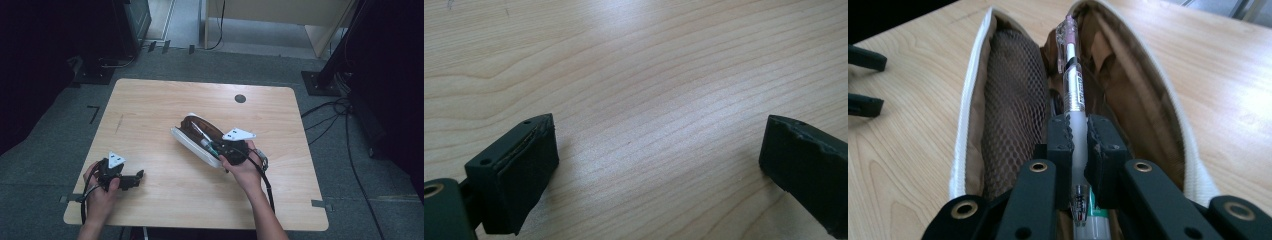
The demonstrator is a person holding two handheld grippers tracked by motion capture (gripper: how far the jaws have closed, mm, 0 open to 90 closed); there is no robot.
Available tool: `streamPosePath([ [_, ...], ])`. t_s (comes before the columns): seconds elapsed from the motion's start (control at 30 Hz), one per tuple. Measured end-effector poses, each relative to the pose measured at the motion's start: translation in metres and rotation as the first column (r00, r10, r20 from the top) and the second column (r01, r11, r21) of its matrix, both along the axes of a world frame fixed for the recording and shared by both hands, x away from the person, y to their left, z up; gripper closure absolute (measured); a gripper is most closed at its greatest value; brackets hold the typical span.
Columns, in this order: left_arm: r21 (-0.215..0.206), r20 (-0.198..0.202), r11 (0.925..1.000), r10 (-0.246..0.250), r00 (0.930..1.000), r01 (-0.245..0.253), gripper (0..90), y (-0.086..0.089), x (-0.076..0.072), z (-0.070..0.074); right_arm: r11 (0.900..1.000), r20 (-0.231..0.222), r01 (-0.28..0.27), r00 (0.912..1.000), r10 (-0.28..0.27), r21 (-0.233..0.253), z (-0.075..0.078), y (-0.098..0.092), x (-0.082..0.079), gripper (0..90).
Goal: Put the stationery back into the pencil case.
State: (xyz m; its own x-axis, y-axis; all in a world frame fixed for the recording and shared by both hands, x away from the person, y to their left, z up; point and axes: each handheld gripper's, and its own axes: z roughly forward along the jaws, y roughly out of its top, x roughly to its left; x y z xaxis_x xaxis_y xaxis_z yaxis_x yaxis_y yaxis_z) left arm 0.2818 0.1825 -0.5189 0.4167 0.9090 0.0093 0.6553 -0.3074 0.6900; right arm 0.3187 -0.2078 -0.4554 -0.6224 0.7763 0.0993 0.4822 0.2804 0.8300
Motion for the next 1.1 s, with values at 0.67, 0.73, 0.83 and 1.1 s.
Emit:
streamPosePath([
  [0.67,0.0,0.0,1.0,0.0,1.0,0.0,2.5,0.0,0.0,0.0,0.997,-0.069,-0.004,0.9976,-0.002,-0.073,-0.021,0.001,0.008,80.9],
  [0.73,0.001,-0.001,1.0,0.0,1.0,0.0,2.5,0.0,0.0,0.0,0.997,-0.075,-0.006,0.9972,0.0,-0.08,-0.022,0.003,0.008,80.9],
  [0.83,0.0,0.0,1.0,0.0,1.0,0.0,2.5,0.0,0.0,0.0,0.997,-0.085,-0.006,0.9964,0.0,-0.078,-0.022,0.003,0.008,80.8],
  [1.1,0.001,-0.001,1.0,0.0,1.0,0.0,2.5,0.0,0.0,0.0,0.997,-0.092,-0.01,0.9958,0.002,-0.079,-0.022,0.003,0.008,80.2],
])
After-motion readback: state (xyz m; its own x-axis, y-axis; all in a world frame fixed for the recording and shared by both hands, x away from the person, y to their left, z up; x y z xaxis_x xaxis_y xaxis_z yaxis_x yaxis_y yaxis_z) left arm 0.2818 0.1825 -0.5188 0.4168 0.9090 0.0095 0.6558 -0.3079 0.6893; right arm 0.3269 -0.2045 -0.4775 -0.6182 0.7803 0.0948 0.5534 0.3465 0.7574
